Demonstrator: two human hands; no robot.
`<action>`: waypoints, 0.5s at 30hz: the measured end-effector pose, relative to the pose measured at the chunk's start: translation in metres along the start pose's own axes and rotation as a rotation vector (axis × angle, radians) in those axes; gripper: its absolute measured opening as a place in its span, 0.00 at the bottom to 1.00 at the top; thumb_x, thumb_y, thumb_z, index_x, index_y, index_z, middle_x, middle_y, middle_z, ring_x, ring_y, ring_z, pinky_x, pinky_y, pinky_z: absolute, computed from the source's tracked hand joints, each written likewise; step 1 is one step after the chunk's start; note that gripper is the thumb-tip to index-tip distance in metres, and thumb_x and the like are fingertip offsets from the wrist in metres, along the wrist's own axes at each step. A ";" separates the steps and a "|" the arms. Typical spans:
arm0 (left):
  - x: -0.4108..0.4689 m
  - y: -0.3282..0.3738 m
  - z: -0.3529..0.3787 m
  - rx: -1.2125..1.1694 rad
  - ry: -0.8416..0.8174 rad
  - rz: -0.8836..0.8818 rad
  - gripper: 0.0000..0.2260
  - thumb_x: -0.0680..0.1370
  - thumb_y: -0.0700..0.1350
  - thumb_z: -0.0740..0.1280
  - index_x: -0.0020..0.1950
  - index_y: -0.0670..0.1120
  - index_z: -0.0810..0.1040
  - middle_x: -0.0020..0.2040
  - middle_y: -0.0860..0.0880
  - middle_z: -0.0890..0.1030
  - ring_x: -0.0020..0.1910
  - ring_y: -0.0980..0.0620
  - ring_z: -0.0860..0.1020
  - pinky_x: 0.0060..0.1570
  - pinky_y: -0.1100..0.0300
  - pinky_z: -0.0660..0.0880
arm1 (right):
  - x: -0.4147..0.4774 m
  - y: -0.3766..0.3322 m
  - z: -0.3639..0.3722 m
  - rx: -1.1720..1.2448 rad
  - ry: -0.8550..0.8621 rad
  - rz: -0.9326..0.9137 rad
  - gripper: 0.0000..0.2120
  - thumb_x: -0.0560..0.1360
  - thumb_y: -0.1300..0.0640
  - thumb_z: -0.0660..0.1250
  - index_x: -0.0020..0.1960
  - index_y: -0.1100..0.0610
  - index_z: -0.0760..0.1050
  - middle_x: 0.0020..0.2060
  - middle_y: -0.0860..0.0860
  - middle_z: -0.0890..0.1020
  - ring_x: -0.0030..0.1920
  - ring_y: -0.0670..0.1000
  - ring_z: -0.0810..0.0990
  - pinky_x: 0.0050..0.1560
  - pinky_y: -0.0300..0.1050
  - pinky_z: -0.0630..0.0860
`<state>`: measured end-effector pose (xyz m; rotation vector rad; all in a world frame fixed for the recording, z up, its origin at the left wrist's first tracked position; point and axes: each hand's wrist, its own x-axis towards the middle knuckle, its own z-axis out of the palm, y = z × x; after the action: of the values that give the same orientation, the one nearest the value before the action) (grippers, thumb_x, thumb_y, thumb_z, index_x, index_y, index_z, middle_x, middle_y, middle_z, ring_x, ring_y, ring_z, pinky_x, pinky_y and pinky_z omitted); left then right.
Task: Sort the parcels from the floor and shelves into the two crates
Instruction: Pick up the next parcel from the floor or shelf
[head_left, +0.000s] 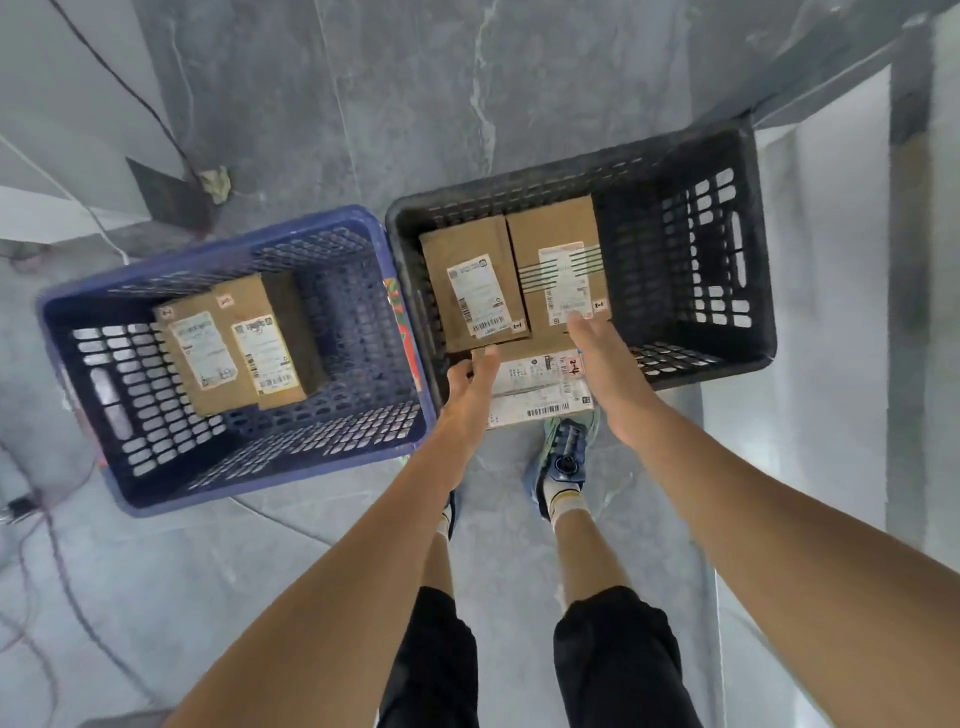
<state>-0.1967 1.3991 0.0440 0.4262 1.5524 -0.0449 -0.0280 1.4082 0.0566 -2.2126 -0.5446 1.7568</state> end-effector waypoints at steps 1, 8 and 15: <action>0.007 0.000 0.001 -0.008 0.002 -0.010 0.51 0.61 0.87 0.53 0.78 0.62 0.60 0.76 0.52 0.69 0.73 0.47 0.69 0.73 0.39 0.63 | 0.007 0.000 0.001 0.000 -0.009 0.009 0.40 0.77 0.28 0.55 0.78 0.54 0.67 0.73 0.53 0.75 0.72 0.55 0.74 0.75 0.60 0.67; 0.058 0.000 0.006 0.006 -0.007 -0.095 0.57 0.56 0.88 0.49 0.81 0.64 0.54 0.82 0.53 0.61 0.80 0.46 0.60 0.77 0.38 0.57 | 0.053 0.017 0.011 -0.048 -0.065 0.083 0.29 0.85 0.39 0.57 0.80 0.54 0.67 0.78 0.53 0.72 0.77 0.55 0.70 0.76 0.55 0.65; 0.089 -0.002 0.005 0.003 0.012 -0.229 0.56 0.57 0.86 0.52 0.81 0.61 0.57 0.81 0.50 0.63 0.79 0.43 0.62 0.76 0.37 0.57 | 0.094 0.020 0.027 -0.080 -0.082 0.168 0.23 0.86 0.48 0.60 0.69 0.67 0.76 0.67 0.67 0.79 0.67 0.67 0.78 0.66 0.59 0.76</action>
<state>-0.1895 1.4164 -0.0429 0.2490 1.6068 -0.2222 -0.0335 1.4317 -0.0403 -2.3090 -0.4664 1.9492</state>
